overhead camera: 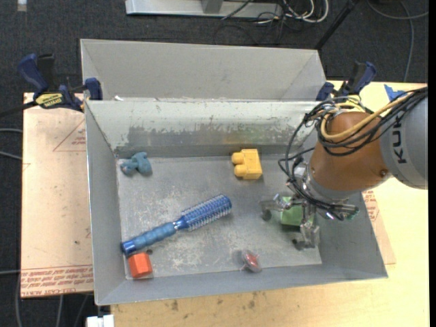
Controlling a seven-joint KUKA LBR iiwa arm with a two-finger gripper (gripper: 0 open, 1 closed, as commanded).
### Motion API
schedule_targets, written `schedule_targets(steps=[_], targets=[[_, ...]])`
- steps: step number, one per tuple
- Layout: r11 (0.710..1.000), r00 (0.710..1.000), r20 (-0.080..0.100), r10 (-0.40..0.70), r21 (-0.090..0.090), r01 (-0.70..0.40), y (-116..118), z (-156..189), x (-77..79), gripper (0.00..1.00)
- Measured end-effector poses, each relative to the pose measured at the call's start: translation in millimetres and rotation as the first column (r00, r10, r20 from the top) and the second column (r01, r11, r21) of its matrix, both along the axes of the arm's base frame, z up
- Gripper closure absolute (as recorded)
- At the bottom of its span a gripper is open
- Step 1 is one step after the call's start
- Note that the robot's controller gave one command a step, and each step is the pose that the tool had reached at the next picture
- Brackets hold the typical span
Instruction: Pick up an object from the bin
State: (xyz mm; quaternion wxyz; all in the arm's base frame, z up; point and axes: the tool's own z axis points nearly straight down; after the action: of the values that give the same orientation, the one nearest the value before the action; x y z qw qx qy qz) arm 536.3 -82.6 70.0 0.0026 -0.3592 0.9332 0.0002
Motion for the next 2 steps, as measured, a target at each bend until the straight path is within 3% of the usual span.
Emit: schedule_targets(steps=[1,2], targets=[[0.98,0.98,-0.002,0.198,0.008,-0.198,-55,22,22.1,0.0],[0.941,0.941,-0.001,0.338,0.006,-0.338,-48,24,39.3,0.0]])
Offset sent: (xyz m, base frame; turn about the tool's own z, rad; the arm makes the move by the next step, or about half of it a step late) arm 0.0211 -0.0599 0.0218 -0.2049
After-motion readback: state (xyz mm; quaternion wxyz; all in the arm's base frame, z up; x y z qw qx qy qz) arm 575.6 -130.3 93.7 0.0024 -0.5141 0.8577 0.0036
